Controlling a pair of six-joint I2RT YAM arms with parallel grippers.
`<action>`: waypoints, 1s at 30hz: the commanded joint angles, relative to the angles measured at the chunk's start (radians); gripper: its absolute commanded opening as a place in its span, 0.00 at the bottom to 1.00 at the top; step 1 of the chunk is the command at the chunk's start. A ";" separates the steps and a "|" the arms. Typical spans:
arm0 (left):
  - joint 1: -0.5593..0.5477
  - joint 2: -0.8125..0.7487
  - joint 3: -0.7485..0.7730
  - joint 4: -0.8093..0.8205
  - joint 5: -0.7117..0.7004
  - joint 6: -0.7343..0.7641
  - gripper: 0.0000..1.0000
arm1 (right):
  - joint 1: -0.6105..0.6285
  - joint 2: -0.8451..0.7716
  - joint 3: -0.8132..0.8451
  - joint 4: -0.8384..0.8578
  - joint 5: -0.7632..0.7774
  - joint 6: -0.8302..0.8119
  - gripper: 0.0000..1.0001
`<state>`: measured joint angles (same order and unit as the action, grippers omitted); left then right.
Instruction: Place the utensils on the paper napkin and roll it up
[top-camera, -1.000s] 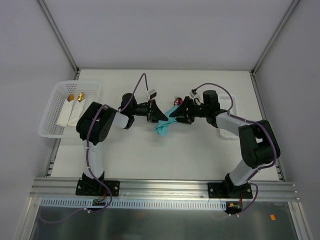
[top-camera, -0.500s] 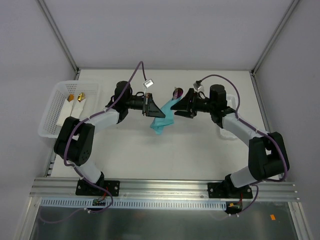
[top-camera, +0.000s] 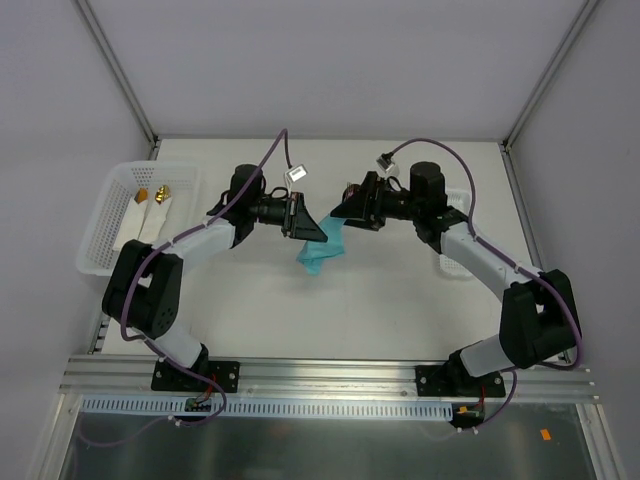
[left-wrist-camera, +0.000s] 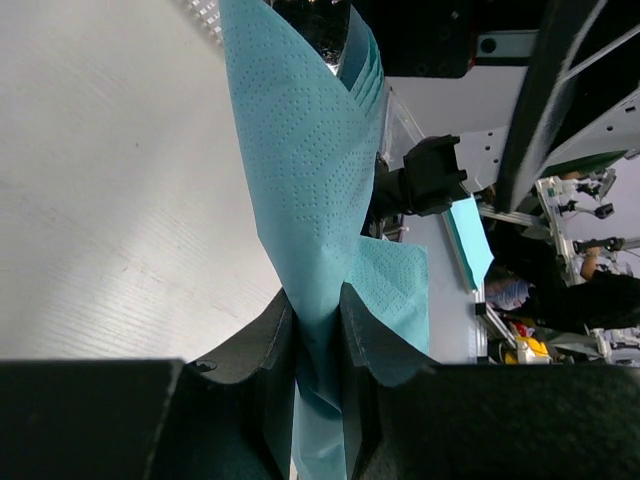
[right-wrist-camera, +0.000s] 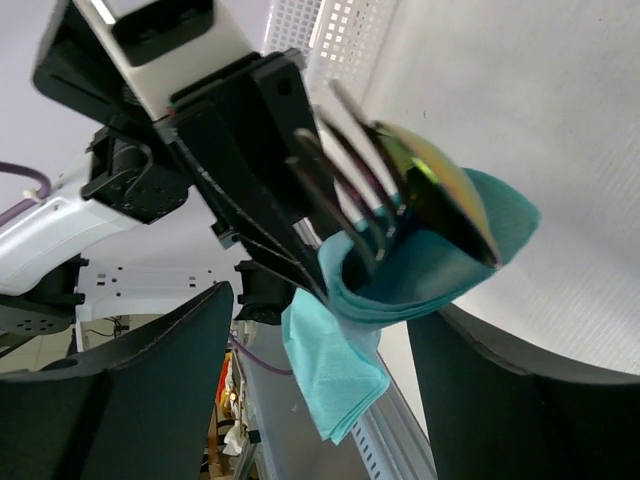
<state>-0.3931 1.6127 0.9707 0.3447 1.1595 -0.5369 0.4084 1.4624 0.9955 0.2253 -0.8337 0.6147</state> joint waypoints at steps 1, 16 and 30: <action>-0.006 -0.079 0.026 0.005 -0.012 0.035 0.00 | 0.020 0.022 0.054 -0.050 0.056 -0.053 0.73; -0.012 -0.103 -0.004 -0.001 -0.030 0.018 0.00 | 0.033 0.058 0.029 0.135 0.047 0.011 0.14; 0.007 -0.122 0.025 -0.139 0.063 0.063 0.45 | 0.036 0.027 0.005 0.263 -0.002 0.056 0.00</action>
<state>-0.3973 1.5444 0.9703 0.2588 1.1503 -0.5266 0.4469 1.5253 0.9848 0.3733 -0.8185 0.6506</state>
